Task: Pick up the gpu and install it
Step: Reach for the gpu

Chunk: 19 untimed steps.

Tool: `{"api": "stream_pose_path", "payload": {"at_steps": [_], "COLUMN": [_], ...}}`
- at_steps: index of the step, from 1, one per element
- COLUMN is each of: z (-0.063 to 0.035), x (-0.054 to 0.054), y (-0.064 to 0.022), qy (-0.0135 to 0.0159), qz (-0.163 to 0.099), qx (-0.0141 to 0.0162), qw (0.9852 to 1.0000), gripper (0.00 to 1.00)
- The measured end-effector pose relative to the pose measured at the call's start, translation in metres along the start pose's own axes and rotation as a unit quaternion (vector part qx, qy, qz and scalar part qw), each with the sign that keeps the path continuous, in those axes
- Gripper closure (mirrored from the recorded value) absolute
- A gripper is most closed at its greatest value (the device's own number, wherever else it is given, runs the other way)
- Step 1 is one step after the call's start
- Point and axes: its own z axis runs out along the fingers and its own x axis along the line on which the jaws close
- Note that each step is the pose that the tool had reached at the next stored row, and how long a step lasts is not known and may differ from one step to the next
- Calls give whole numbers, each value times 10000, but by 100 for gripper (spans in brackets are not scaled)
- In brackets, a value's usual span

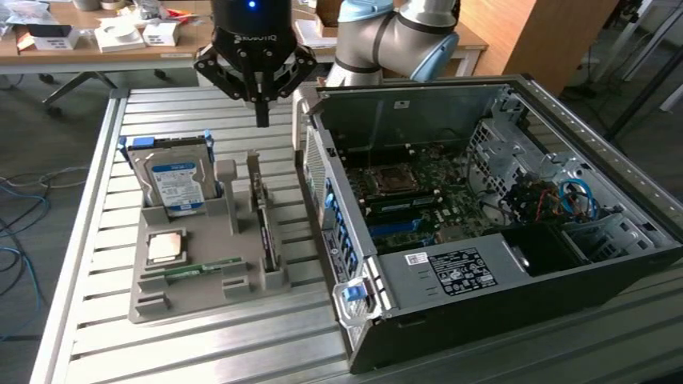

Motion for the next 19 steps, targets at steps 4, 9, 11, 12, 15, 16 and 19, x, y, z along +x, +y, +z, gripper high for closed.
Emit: {"api": "stream_pose_path", "payload": {"at_steps": [4, 9, 11, 12, 15, 16, 19], "z": [0, -2, -3, -4, -6, -6, -8], "x": [8, 4, 1, 0, -3, -4, -8], "y": [-1, -53, -92, -109, -153, -165, -213], "qy": [0, 0, 0, 0, 0, 0, 0], "qz": [0, 0, 0, 0, 0, 0, 0], "qx": [0, 0, 0, 0, 0, 0, 0], "qw": [10000, 10000, 10000, 10000, 10000, 10000, 10000], "gripper": [89, 89, 89, 89, 89, 89, 89]}}
